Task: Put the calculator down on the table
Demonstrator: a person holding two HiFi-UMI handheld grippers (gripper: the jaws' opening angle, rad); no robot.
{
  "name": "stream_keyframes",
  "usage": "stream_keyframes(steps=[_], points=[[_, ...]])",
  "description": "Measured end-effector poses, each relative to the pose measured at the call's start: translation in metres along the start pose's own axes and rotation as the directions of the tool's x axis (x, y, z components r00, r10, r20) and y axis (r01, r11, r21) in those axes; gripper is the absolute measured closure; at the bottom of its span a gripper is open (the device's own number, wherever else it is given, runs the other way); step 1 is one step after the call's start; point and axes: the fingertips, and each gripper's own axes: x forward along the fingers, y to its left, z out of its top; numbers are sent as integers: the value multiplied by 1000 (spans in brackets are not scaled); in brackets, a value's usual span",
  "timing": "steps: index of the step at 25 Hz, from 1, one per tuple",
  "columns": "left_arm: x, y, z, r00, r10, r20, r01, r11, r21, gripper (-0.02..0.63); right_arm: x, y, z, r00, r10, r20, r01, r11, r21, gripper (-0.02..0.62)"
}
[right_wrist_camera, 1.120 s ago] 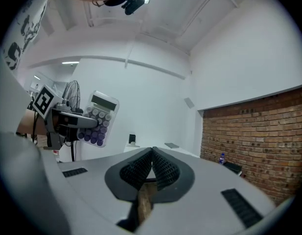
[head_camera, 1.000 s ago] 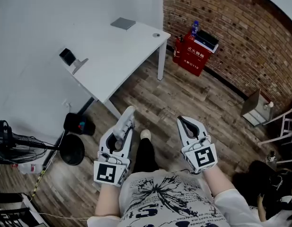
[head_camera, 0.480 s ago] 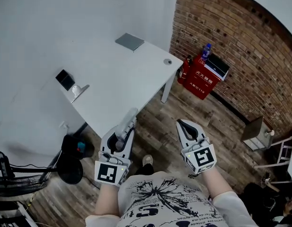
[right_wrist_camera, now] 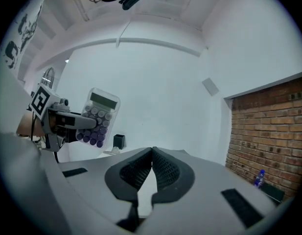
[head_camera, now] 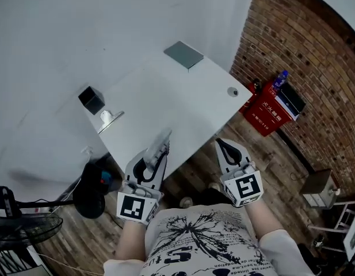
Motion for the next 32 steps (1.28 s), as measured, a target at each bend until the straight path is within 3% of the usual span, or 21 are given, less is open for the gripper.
stream_keyframes(steps=[7, 14, 18, 27, 32], points=[[43, 53, -17, 985, 172, -19, -173, 984, -33, 465, 93, -23, -7, 984, 176, 0, -175, 984, -35, 580], [95, 81, -28, 929, 365, -65, -370, 925, -89, 465, 173, -68, -4, 939, 343, -9, -343, 937, -67, 580], [119, 91, -51, 888, 446, -108, -458, 877, -143, 465, 212, -79, -14, 897, 442, -26, -443, 894, -69, 580], [161, 105, -123, 835, 494, -241, -542, 815, -205, 465, 273, -74, -56, 799, 596, -81, -601, 797, -58, 580], [176, 102, -159, 823, 474, -313, -553, 794, -251, 465, 288, -71, -74, 762, 638, -111, -645, 763, -46, 580]])
